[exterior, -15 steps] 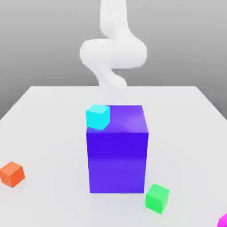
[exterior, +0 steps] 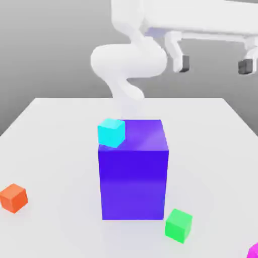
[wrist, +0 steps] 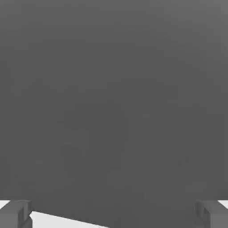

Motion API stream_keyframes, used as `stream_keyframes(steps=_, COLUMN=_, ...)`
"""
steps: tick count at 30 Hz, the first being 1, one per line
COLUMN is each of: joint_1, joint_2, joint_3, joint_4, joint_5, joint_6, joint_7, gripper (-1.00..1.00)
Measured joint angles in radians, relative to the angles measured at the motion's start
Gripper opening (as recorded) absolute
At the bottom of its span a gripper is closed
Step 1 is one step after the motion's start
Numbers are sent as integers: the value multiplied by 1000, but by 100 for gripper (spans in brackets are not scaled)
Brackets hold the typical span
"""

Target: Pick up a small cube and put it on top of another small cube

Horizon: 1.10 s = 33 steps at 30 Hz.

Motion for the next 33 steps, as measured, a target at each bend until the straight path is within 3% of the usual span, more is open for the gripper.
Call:
stream_keyframes(steps=17, joint_1=175, joint_2=619, joint_3=74, joint_4=111, joint_5=-125, joint_6=114, joint_7=62, gripper=0)
stream_keyframes(steps=21, joint_1=215, joint_2=764, joint_3=42, joint_4=144, joint_5=-162, joint_6=200, joint_7=86, gripper=0)
stream_keyframes(steps=22, joint_1=223, joint_2=792, joint_3=33, joint_4=151, joint_5=-172, joint_6=220, joint_7=93, gripper=-100)
stream_keyframes(steps=28, joint_1=227, joint_2=806, joint_3=28, joint_4=155, joint_5=-174, joint_6=230, joint_7=95, gripper=-100)
stream_keyframes(steps=33, joint_1=196, joint_2=674, joint_3=66, joint_4=116, joint_5=-128, joint_6=138, joint_7=59, gripper=-100)
